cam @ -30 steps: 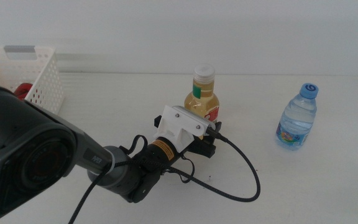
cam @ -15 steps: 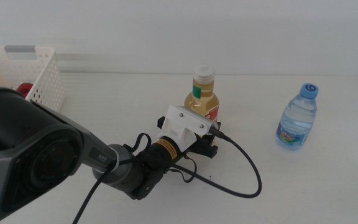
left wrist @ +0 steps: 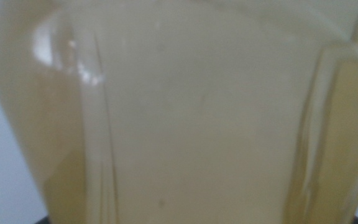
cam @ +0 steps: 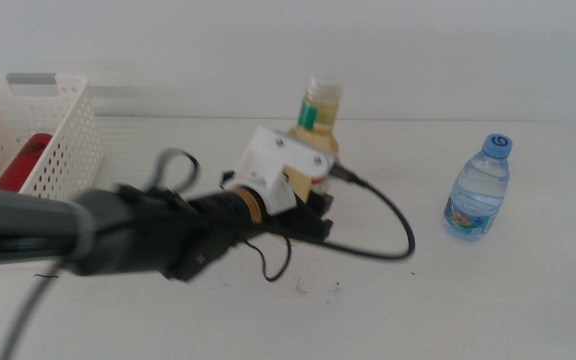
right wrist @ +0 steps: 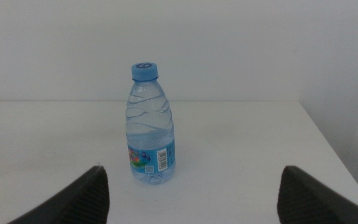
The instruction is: Use arms to grab the bottles and put them into the dustbin to the left of the table.
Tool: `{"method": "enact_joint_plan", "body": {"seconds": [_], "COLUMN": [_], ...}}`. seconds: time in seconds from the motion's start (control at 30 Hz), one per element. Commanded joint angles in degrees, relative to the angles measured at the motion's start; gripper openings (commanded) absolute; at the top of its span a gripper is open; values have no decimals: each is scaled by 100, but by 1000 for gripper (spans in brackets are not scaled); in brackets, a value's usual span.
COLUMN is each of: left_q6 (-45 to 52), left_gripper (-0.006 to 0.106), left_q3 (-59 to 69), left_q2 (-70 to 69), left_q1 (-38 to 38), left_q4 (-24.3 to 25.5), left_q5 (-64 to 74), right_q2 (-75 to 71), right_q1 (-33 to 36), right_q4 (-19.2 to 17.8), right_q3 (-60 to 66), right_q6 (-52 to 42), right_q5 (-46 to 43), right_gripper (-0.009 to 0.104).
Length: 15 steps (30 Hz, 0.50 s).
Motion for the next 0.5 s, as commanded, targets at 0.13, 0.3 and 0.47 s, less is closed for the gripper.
{"method": "enact_joint_plan", "body": {"seconds": [0.13, 0.3, 0.47], "left_q6": [-337, 24, 1653], "left_gripper": [-2, -2, -2], "left_q3": [-83, -537, -1398], "left_q2": [-1456, -1865, -1878], "left_q1": [54, 224, 707], "left_q4": [158, -151, -1504], "left_q5": [2057, 3829, 5705], "right_q2": [-28, -28, -28], "right_q1": [-53, -53, -53], "right_q4": [-36, -36, -36], "right_q3": [21, 21, 21], "right_q6": [-18, -18, -18], "right_q5": [-13, -13, -13], "right_gripper": [84, 84, 84]}}
